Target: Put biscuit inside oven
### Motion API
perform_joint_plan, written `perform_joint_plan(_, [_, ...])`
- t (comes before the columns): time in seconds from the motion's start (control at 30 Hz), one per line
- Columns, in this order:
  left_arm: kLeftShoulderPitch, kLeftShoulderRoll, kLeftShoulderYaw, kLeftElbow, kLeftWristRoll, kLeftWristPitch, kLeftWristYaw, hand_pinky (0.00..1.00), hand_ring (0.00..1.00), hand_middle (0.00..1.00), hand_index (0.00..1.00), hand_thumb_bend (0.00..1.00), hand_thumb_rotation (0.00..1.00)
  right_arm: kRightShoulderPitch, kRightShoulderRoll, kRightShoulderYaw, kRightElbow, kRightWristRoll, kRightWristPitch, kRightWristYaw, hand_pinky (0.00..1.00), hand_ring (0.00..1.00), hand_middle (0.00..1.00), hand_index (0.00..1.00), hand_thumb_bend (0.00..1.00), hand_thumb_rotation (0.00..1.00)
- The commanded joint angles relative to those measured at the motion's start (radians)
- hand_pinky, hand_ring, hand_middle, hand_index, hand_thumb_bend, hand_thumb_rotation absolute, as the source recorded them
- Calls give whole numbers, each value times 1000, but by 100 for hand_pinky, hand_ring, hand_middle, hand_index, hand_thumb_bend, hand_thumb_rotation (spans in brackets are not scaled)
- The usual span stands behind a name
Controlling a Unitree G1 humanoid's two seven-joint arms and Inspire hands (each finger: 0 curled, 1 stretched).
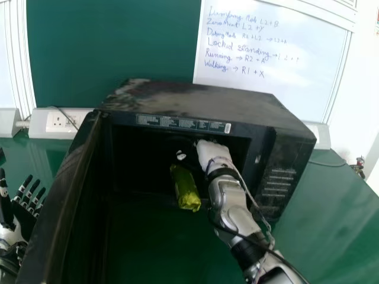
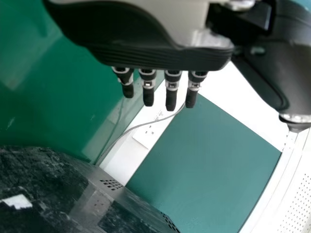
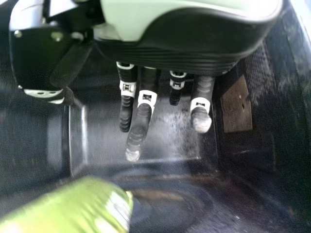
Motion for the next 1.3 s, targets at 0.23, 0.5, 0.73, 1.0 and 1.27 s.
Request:
perform_joint_plan(0.23, [2, 4, -3, -7, -4, 0, -6, 74, 80, 84, 86, 73, 13, 10, -19, 1, -42, 7, 36, 33, 12, 20, 33, 71, 64, 49])
perform_joint_plan(0.5, [6, 11, -3, -10, -5, 4, -11, 75, 81, 84, 86, 72, 15, -17, -59, 53, -160, -31, 134, 291, 21, 34, 45, 79, 81, 69])
perform_joint_plan(0.73, [2, 15, -6, -5, 10, -3, -13, 74, 80, 83, 86, 72, 16, -47, -148, 129, -307, -110, 166, 638, 43, 56, 61, 65, 95, 77])
perform_joint_plan(1.0, [-4, 10, -2, -2, -1, 0, -5, 73, 80, 82, 85, 75, 13, -90, -222, 184, -363, -140, 40, 901, 54, 66, 73, 74, 98, 93])
perform_joint_plan(1.27, [-5, 14, -4, -8, -2, 5, -1, 73, 80, 83, 85, 74, 14, -113, -208, 191, -357, -172, 28, 1044, 60, 72, 79, 78, 100, 100])
